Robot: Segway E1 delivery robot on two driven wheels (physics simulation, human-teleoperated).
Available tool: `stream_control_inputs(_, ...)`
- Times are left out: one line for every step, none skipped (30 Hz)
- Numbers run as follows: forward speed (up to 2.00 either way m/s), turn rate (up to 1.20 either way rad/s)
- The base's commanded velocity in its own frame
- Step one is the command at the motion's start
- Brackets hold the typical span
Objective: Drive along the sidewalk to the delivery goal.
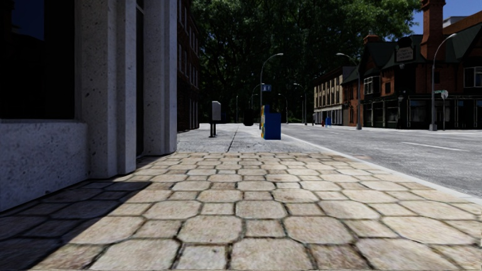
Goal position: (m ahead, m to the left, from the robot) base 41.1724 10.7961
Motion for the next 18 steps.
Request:
stream_control_inputs(2.00, 0.00)
stream_control_inputs(2.00, 0.00)
stream_control_inputs(2.00, 0.00)
stream_control_inputs(2.00, 0.00)
stream_control_inputs(2.00, 0.00)
stream_control_inputs(2.00, 0.00)
stream_control_inputs(2.00, 0.00)
stream_control_inputs(2.00, 0.00)
stream_control_inputs(2.00, 0.00)
stream_control_inputs(2.00, 0.00)
stream_control_inputs(2.00, 0.00)
stream_control_inputs(2.00, 0.00)
stream_control_inputs(2.00, 0.00)
stream_control_inputs(2.00, 0.00)
stream_control_inputs(2.00, 0.00)
stream_control_inputs(2.00, 0.00)
stream_control_inputs(2.00, 0.00)
stream_control_inputs(2.00, 0.00)
